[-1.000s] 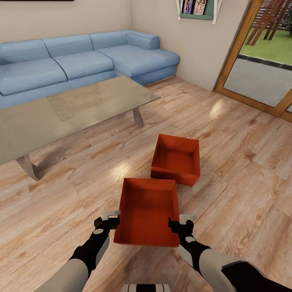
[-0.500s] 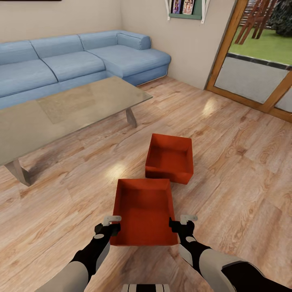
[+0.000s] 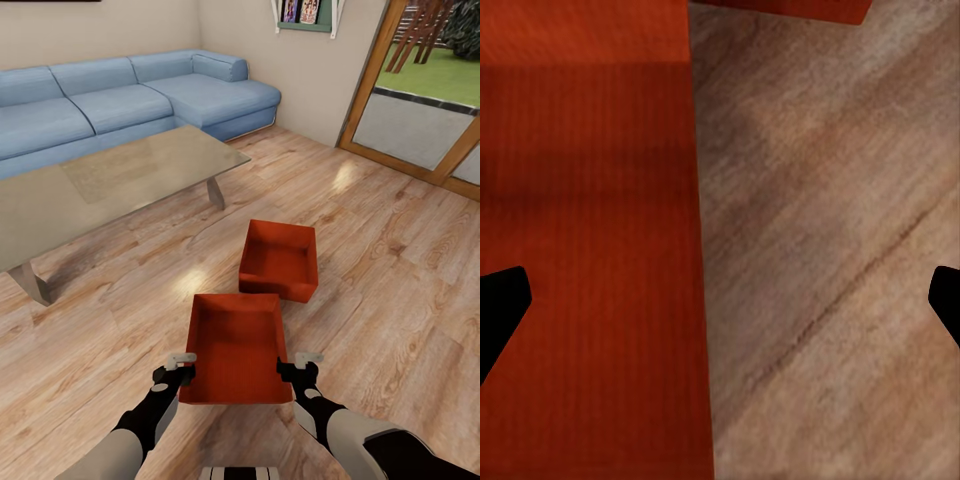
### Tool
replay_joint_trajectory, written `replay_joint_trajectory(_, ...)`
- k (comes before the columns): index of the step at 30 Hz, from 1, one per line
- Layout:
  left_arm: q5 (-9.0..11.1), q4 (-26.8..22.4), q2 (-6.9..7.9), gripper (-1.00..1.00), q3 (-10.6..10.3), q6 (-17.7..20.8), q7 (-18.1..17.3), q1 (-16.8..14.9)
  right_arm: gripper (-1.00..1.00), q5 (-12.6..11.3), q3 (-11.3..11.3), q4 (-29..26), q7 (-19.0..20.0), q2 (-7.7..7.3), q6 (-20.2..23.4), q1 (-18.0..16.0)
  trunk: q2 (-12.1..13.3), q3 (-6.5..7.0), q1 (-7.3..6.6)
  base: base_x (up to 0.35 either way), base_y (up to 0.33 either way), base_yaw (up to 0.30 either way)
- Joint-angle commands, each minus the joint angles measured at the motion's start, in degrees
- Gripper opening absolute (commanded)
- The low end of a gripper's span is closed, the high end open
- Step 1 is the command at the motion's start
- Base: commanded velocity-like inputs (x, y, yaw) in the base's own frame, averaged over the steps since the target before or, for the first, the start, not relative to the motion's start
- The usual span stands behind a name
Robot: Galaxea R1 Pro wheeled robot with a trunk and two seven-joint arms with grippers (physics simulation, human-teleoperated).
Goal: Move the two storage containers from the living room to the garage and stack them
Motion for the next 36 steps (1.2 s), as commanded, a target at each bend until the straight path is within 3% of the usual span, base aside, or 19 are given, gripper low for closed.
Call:
replay_joint_trajectory(1, 0.2, 0.0, -0.04, 1.00, 0.4, 0.1, 0.0, 0.0, 1.00, -0.5, 0.5, 0.1, -0.1, 0.01, -0.4, -0.1, 0.0, -0.03, -0.01, 0.000, 0.000, 0.000)
replay_joint_trajectory(7, 1.1, 0.0, -0.01, 1.00, 0.4, 0.1, 0.0, 0.0, 1.00, -0.1, 0.6, 0.1, -0.1, -0.08, 0.0, -0.1, 0.0, -0.03, -0.01, 0.000, 0.000, 0.000)
replay_joint_trajectory(14, 1.3, 0.0, -0.06, 1.00, 0.4, 0.1, 0.0, 0.0, 1.00, 3.8, 0.5, 0.1, -0.2, 0.01, -0.2, -0.1, 0.0, -0.03, -0.01, 0.000, 0.000, 0.000)
replay_joint_trajectory(36, 1.4, -0.3, -0.23, 1.00, 0.4, 0.1, 0.1, 0.0, 1.00, 4.2, 0.5, 0.2, 0.0, 0.06, -0.8, -0.1, 0.0, -0.03, -0.01, 0.000, 0.000, 0.000)
